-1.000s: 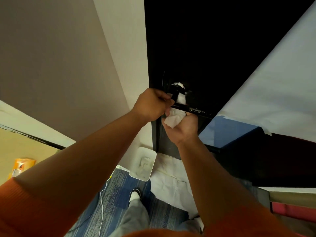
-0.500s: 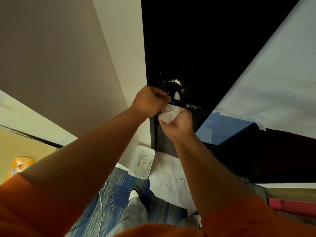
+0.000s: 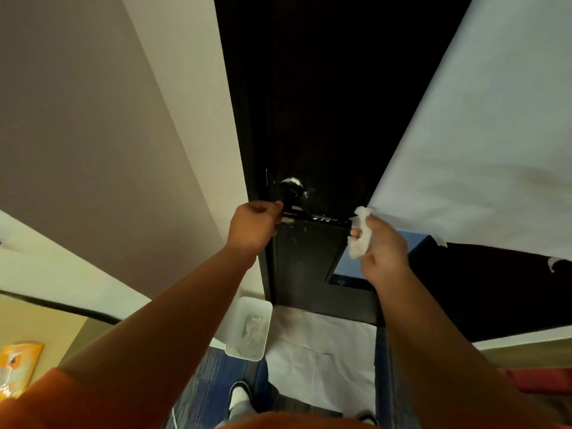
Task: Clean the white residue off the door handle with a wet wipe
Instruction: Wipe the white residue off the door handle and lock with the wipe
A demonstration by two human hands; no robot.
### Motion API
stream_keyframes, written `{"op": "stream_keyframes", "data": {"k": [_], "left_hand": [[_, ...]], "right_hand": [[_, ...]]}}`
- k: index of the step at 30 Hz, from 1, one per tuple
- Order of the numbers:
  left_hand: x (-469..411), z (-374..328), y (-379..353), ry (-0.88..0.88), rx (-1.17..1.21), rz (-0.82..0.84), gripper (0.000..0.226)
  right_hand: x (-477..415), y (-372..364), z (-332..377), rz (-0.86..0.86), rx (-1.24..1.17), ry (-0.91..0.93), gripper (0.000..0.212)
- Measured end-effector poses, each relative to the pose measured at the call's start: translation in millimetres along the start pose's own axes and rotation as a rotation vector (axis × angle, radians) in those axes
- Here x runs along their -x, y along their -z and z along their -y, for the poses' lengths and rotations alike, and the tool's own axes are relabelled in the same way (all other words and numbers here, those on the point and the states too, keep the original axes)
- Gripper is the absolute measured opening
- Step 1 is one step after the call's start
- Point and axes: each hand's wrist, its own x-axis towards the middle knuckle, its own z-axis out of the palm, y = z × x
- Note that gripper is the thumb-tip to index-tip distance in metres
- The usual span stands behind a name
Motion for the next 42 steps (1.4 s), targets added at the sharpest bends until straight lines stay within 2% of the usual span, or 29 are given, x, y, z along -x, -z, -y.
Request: {"op": "stream_keyframes", "data": {"k": [3,5,7,10,13,18,28,33,39,42], "left_hand": [[-9,-13,-2,-0.027,-0.006,0.003,0.009],[-15,-15,-4,-0.032,-0.045,0.009,0.004],[-19,-15,-6,-0.032,-0.063,0.014,0.010],[-21,-15,-6,-0.048,-0.084,0.008,0.012],[-24,-13,-6,-0.059,-0.105,0.008,0.012],[-25,-11,-6,-0.098,-0.142,-0.001,0.007],[-27,-8,-6,-0.123,-0.174,0.004,0.015],[-25,-9,-6,-0.119,-0.181,-0.010,0.023],[-22,-8,-5,-0.119,-0.173,-0.017,0.028],[-21,-10,-5,-0.121,-0.178,-0.021,0.027]], "right_hand": [[12,-13,28,0.021,0.131,0.195,0.020],[21,-27,35,0.086,0.371,0.289,0.035],[25,-42,34,0.159,0.684,0.429,0.039],[26,-65,28,0.156,1.057,0.644,0.028],[24,-84,17,0.109,1.189,0.692,0.017],[23,-104,-4,0.055,1.430,0.941,0.017],[24,-106,-19,-0.007,1.508,0.915,0.023],[26,-110,-19,-0.044,1.449,0.810,0.026],[24,-119,-10,-0.043,1.452,0.547,0.018],[22,-116,-13,-0.034,1.391,0.555,0.021]]}}
